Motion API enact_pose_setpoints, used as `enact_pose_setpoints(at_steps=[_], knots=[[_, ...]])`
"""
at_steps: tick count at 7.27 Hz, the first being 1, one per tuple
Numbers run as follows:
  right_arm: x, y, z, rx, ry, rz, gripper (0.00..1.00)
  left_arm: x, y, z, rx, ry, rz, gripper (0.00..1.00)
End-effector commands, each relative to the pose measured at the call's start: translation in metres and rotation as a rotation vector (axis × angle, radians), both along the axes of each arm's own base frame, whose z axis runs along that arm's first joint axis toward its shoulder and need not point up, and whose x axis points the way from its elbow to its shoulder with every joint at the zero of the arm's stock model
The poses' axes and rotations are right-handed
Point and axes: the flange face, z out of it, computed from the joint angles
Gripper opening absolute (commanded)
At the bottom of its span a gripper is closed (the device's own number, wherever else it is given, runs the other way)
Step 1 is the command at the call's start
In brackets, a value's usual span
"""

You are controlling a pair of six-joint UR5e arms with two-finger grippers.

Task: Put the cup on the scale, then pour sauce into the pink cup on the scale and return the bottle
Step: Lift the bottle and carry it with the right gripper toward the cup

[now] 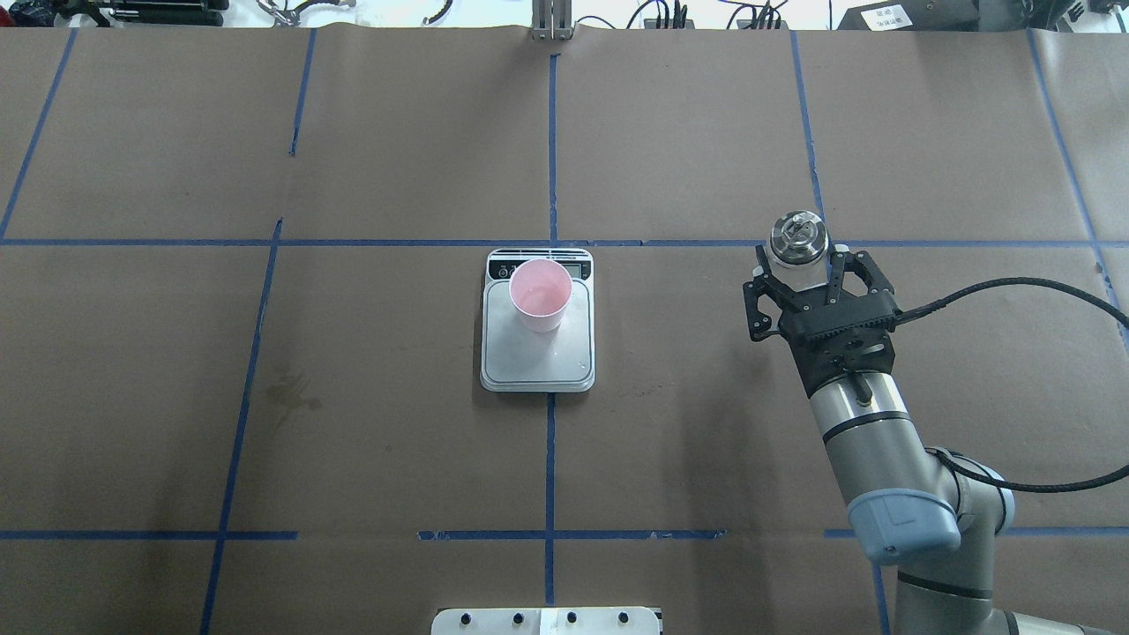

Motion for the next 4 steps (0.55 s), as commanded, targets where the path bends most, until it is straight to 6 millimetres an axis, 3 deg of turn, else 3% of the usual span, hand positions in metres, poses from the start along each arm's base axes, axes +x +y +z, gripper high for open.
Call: enact_pose_setpoints(at_steps=[1,2,3,4], knots=[[-0.014,0.0,-0.023,0.054,0.175,0.004,0.0,0.0,0.001,0.001,-0.001,0.003,0.0,1.0],[-0.038,-0.004,-0.05,0.046,0.246,0.025,0.0,0.0,0.001,0.001,-0.001,0.003,0.0,1.0],[-0.083,-0.01,-0.092,0.038,0.354,0.084,0.0,0.0,0.002,0.001,-0.002,0.003,0.0,1.0],[-0.112,-0.012,-0.105,0.026,0.462,0.088,0.0,0.0,0.002,0.001,-0.004,0.004,0.0,1.0]])
